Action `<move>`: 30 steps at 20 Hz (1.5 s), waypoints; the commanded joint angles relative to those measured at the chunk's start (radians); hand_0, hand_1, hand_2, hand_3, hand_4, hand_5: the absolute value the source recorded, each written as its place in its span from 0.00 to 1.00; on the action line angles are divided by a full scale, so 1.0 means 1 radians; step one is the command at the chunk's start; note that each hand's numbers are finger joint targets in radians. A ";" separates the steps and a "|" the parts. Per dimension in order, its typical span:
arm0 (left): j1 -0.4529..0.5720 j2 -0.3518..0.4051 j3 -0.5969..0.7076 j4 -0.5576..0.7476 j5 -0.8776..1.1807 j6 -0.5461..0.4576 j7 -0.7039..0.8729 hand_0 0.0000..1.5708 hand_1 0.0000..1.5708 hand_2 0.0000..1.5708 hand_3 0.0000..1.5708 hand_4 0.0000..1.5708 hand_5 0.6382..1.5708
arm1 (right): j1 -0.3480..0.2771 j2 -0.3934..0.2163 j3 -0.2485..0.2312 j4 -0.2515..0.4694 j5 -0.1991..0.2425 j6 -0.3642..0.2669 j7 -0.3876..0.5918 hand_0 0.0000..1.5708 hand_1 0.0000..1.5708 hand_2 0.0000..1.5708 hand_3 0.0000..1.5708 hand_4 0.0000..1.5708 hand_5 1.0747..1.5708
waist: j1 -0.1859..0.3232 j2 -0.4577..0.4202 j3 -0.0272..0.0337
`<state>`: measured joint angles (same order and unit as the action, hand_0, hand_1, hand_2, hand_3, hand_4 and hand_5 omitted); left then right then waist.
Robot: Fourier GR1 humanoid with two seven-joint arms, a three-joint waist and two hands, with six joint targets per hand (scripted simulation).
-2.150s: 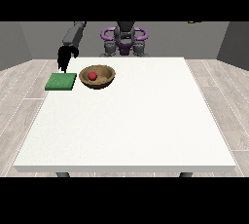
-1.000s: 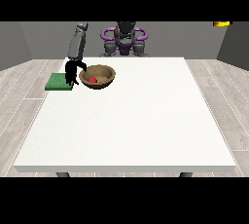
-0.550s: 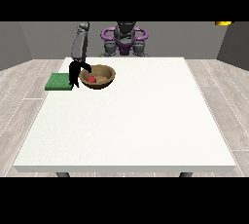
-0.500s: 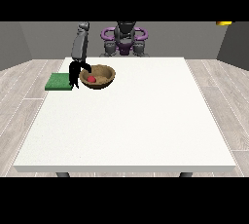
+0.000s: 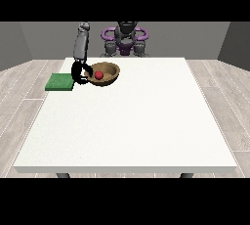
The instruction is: Pick the cup and pour the ball into the bowl, then pick the bowl and place it on the pad
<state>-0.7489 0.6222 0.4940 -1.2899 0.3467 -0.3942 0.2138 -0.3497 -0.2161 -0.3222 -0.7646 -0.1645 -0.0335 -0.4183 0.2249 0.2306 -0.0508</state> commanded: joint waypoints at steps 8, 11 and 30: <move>0.049 0.048 0.043 0.120 0.004 -0.016 0.012 0.00 0.00 0.00 0.00 0.76 0.95 | -0.005 -0.186 0.049 -0.066 0.098 -0.154 0.379 1.00 1.00 1.00 0.71 0.65 0.95 | -0.094 -0.073 0.0457; 0.083 0.060 0.058 0.132 0.012 -0.036 0.003 0.00 0.00 0.00 0.00 0.76 0.97 | -0.019 -0.252 0.041 -0.073 0.076 -0.104 0.457 1.00 1.00 1.00 0.65 0.66 0.97 | -0.102 -0.097 0.0467; 0.185 0.126 0.141 0.203 0.005 -0.084 -0.192 0.00 0.00 0.00 0.00 0.77 0.98 | -0.125 -0.508 -0.022 -0.018 -0.013 0.081 0.520 1.00 1.00 1.00 0.24 0.71 0.99 | -0.167 0.003 0.0511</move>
<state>-0.5653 0.7264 0.6184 -1.0959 0.3399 -0.4613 0.0763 -0.4428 -0.6562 -0.3019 -0.8298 -0.1757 0.0294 0.1259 0.0521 0.1876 0.0048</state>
